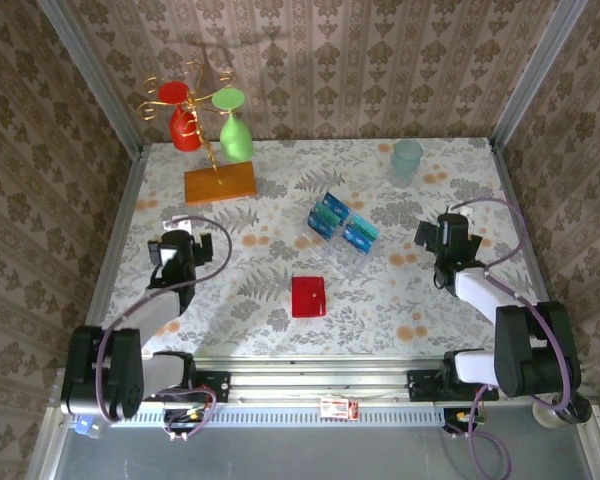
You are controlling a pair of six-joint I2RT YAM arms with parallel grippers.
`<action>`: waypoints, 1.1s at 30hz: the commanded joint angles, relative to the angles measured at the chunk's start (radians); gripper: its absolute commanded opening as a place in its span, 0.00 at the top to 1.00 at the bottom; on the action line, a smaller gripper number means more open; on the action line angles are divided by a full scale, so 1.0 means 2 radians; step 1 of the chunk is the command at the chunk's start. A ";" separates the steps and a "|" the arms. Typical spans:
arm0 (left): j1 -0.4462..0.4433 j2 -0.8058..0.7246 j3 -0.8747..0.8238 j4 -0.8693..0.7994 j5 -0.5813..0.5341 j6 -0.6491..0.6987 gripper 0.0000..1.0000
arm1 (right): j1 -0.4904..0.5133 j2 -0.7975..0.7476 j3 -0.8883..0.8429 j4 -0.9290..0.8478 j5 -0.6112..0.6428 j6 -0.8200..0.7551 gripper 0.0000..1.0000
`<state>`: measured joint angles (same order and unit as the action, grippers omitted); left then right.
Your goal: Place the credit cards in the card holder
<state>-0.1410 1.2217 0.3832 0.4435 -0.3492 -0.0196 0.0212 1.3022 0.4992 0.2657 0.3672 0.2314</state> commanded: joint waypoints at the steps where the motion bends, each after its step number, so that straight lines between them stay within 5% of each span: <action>1: 0.005 0.054 -0.009 0.134 0.013 0.032 0.00 | -0.005 0.005 -0.028 0.126 -0.021 -0.062 0.00; 6: 0.009 0.102 0.021 0.151 0.034 0.050 0.00 | -0.004 0.025 -0.039 0.198 -0.073 -0.063 0.00; 9: 0.017 0.143 -0.002 0.239 0.048 0.059 0.00 | -0.004 0.064 -0.059 0.273 -0.080 -0.067 0.00; 13: 0.033 0.152 0.005 0.228 0.078 0.041 0.00 | -0.004 0.120 -0.081 0.372 -0.097 -0.074 0.00; 18: 0.048 0.171 0.001 0.251 0.112 0.039 0.00 | -0.008 0.114 -0.046 0.292 -0.137 -0.083 0.00; 33: 0.045 0.169 -0.003 0.256 0.094 0.040 0.00 | 0.007 0.113 -0.047 0.297 -0.111 -0.093 0.00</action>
<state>-0.0460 1.5570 0.3855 0.9222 -0.1509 0.0605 0.0307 1.5314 0.3893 0.8318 0.1253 0.0662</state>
